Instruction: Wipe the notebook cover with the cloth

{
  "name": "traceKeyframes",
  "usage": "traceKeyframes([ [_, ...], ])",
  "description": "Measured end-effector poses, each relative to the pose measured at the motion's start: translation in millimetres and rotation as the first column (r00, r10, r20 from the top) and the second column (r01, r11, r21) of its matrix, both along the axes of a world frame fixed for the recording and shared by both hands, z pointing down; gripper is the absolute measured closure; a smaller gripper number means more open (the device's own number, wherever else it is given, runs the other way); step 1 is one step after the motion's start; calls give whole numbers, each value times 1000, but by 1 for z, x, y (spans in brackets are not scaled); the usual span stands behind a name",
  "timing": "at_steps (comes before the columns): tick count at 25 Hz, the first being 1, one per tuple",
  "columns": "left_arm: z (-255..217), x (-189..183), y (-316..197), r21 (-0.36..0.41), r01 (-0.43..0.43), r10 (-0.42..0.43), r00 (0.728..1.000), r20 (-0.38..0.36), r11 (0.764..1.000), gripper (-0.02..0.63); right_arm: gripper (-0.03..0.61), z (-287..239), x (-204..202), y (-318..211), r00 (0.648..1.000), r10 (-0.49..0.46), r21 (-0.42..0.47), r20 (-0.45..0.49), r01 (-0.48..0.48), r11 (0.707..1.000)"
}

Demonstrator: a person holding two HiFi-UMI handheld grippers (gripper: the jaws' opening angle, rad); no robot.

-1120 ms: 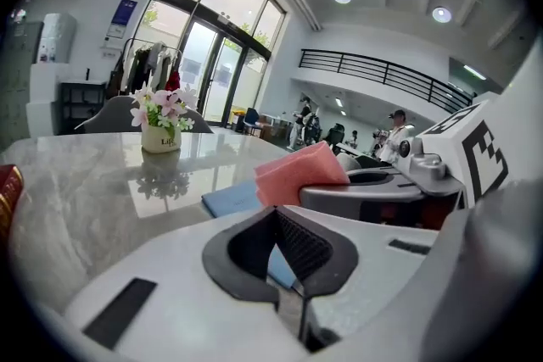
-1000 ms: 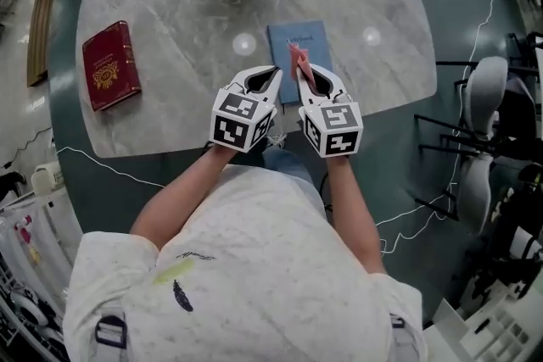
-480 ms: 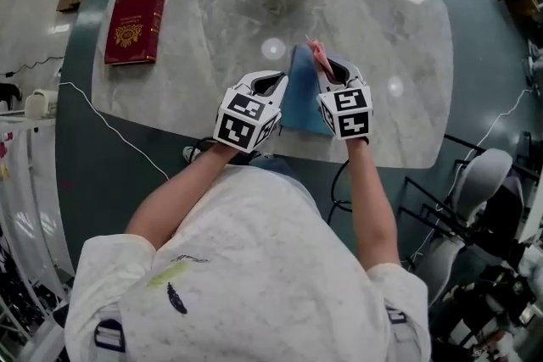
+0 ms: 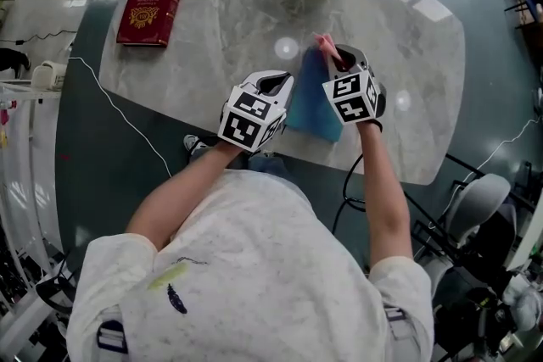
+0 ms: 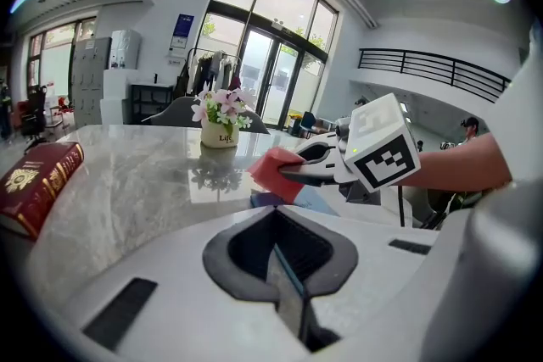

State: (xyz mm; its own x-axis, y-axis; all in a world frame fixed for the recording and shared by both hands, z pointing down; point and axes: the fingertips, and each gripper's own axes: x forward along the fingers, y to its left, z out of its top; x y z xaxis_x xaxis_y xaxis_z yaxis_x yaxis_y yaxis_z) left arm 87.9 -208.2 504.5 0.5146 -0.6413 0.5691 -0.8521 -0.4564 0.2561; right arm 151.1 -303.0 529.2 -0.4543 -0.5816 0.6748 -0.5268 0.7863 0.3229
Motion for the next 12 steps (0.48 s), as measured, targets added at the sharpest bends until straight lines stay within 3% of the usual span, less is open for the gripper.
traceKeyframes([
  [5, 0, 3, 10, -8, 0, 0, 1000, -1, 1000, 607, 563, -3, -5, -3, 998, -45, 23, -46, 46, 999],
  [12, -4, -3, 23, -5, -22, 22, 1000, -16, 1000, 607, 563, 34, -10, 25, 997, -35, -92, -75, 28, 995],
])
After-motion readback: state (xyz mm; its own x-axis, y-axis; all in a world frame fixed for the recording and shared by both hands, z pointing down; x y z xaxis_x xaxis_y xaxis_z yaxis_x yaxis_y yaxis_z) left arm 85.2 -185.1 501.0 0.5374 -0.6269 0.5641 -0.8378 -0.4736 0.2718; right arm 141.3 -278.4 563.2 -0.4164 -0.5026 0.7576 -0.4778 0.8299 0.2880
